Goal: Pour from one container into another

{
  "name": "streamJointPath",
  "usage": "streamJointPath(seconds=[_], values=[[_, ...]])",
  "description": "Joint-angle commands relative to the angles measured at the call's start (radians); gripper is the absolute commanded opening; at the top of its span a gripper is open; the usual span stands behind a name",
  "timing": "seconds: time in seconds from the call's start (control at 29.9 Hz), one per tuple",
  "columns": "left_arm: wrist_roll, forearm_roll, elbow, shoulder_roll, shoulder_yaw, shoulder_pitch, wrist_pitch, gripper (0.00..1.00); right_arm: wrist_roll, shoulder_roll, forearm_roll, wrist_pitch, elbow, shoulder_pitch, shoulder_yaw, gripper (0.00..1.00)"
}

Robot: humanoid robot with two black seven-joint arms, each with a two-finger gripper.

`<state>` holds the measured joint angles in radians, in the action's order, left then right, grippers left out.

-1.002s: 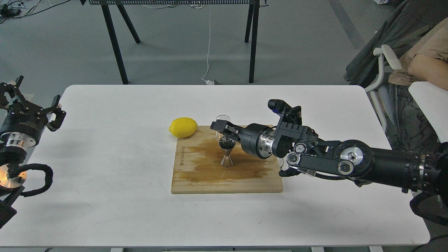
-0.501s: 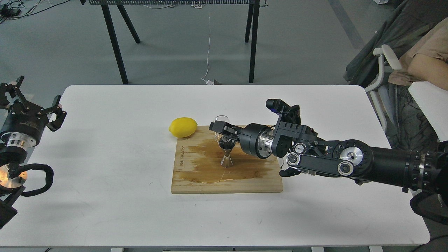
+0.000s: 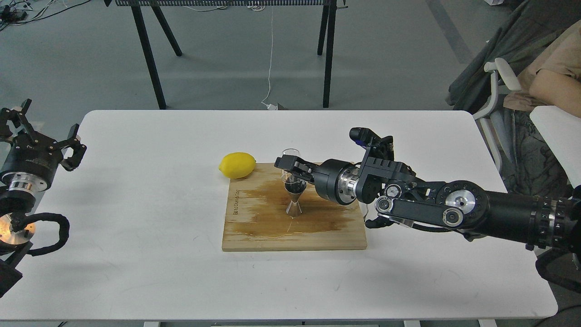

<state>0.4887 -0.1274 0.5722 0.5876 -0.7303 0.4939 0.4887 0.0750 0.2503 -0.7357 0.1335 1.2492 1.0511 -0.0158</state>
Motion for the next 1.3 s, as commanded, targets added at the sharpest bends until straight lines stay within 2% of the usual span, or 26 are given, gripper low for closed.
streamJointPath(seconds=[0.0, 0.27, 0.43, 0.6, 0.9, 1.07, 1.27], values=[[0.000, 0.002, 0.000, 0.000, 0.000, 0.000, 0.000, 0.98, -0.006, 0.003, 0.031, 0.000, 0.002, -0.020, 0.030, 0.50], [0.000, 0.002, -0.008, 0.000, 0.002, 0.000, 0.000, 0.98, -0.006, 0.004, 0.059, 0.000, 0.006, -0.042, 0.079, 0.50], [0.000, 0.002, -0.008, 0.000, 0.002, 0.000, 0.000, 0.98, -0.004, 0.038, 0.189, -0.018, 0.030, -0.063, 0.177, 0.49], [0.000, 0.002, -0.024, 0.000, 0.003, 0.002, 0.000, 0.98, -0.004, 0.093, 0.384, -0.018, 0.073, -0.152, 0.422, 0.49], [0.000, 0.002, -0.043, -0.025, 0.014, 0.003, 0.000, 0.98, -0.011, 0.095, 0.608, -0.020, 0.093, -0.494, 0.982, 0.49], [0.000, 0.002, -0.043, -0.031, 0.017, 0.002, 0.000, 0.98, -0.027, 0.038, 0.719, -0.026, 0.093, -0.716, 1.298, 0.49], [0.000, 0.002, -0.043, -0.043, 0.017, 0.002, 0.000, 0.98, -0.027, -0.060, 0.837, -0.057, 0.076, -0.907, 1.499, 0.49]])
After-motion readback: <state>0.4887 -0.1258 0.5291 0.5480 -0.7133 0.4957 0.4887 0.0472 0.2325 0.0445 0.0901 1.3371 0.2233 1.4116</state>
